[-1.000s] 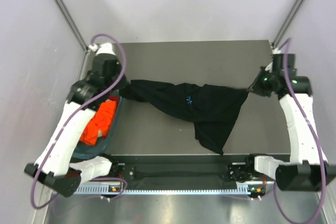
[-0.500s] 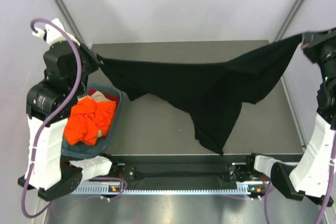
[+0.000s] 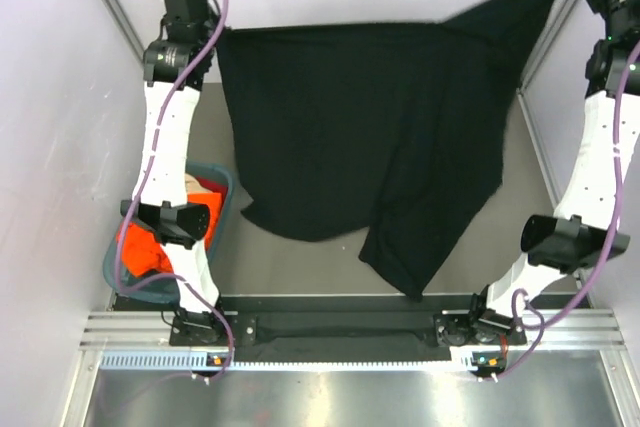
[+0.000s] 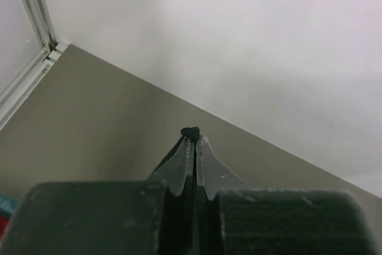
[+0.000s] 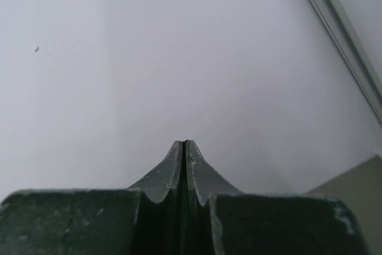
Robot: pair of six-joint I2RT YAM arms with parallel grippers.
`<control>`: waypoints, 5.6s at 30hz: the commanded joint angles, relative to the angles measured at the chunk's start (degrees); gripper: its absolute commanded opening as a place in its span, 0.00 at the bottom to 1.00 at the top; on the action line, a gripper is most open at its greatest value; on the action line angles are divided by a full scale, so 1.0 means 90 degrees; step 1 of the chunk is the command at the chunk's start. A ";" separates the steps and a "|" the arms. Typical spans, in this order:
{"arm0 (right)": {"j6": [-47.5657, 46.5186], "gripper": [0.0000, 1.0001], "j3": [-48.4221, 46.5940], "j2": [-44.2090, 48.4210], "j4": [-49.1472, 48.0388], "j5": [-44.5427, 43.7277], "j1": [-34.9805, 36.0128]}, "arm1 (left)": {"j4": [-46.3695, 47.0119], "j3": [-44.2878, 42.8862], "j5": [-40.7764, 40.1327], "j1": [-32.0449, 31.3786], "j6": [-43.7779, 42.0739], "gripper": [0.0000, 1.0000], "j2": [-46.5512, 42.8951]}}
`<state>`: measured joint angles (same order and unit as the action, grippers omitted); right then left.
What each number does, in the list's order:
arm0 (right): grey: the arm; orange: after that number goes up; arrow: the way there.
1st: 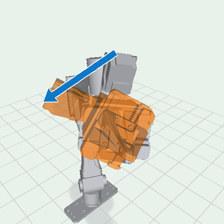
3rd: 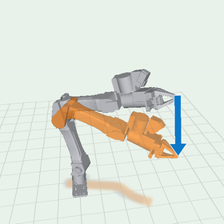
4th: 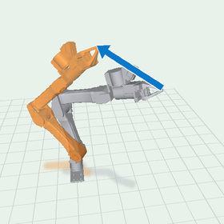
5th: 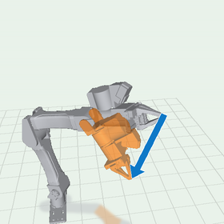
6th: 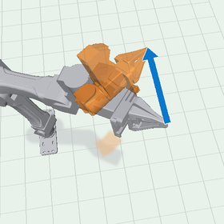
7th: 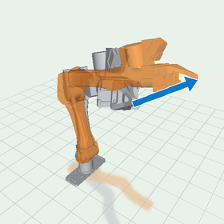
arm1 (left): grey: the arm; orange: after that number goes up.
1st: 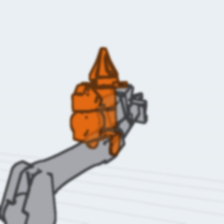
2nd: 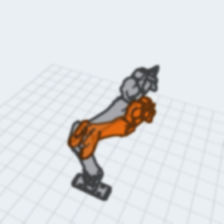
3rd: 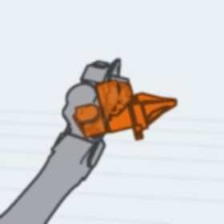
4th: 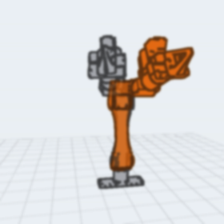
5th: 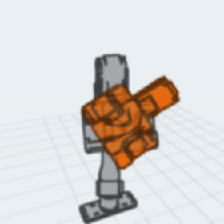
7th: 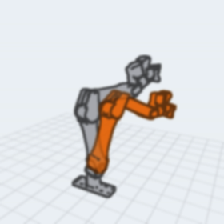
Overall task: Fold and stack the t-shirts
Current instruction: Flatten the tshirt out
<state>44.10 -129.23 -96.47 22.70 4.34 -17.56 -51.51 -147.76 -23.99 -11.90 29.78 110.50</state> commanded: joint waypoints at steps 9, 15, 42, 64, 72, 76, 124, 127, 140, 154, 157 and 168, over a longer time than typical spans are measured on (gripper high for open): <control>0.0159 0.00 -0.0866 0.0571 -0.3011 -0.0218 -0.0509 | 0.3867 0.1536 0.1717 0.0707 0.0529 0.00 -0.1534; -0.0445 0.00 -0.0603 0.1976 -0.2572 -0.0597 -0.0627 | 0.3819 0.1916 0.1875 0.0707 0.0529 0.00 -0.2538; -0.2936 0.00 0.1134 0.4244 -0.1818 -0.2621 0.1063 | 0.3797 0.3457 0.0790 -0.0670 -0.0380 0.00 -0.4329; -0.2351 0.00 0.4341 -0.1396 -0.4827 -0.1410 0.0223 | 0.5147 0.2594 0.1376 -0.0358 -0.0047 0.00 0.2867; -0.2107 0.00 0.1883 -0.3419 -0.4281 -0.0639 0.0105 | 0.5459 0.2004 0.1308 -0.0094 0.0450 0.00 0.3835; -0.1834 0.00 0.1147 -0.3988 -0.4143 -0.0347 0.0135 | 0.5635 0.2063 0.1347 0.0004 0.0685 0.00 0.3904; -0.1589 0.00 -0.0250 0.4761 -0.0695 -0.1351 0.0428 | 0.4365 0.3518 0.0468 -0.0084 -0.0936 0.00 -0.5598; -0.1589 0.00 -0.0134 0.4771 -0.0900 -0.1419 0.0438 | 0.4404 0.3381 0.0478 -0.0103 -0.0975 0.00 -0.5432; -0.1598 0.00 0.4044 0.3659 -0.2823 -0.1302 0.0428 | 0.5400 0.4660 0.1024 -0.0103 -0.0634 0.00 -0.3053; -0.1823 0.00 0.3651 -0.1573 -0.4544 -0.0805 0.0194 | 0.5753 0.1895 0.2372 -0.0094 0.0490 0.00 0.3158; -0.1843 0.00 0.2509 -0.3065 -0.4222 -0.0502 0.0077 | 0.5439 0.0768 0.2402 -0.0074 0.0792 0.00 0.4478; -0.1775 0.00 0.0902 -0.4311 -0.3645 -0.0160 0.0096 | 0.6192 0.1467 0.2196 0.0033 0.1378 0.00 0.4793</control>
<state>28.14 -117.16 -136.18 -7.97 1.45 -16.62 0.14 -134.87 -4.08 -12.45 40.47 157.01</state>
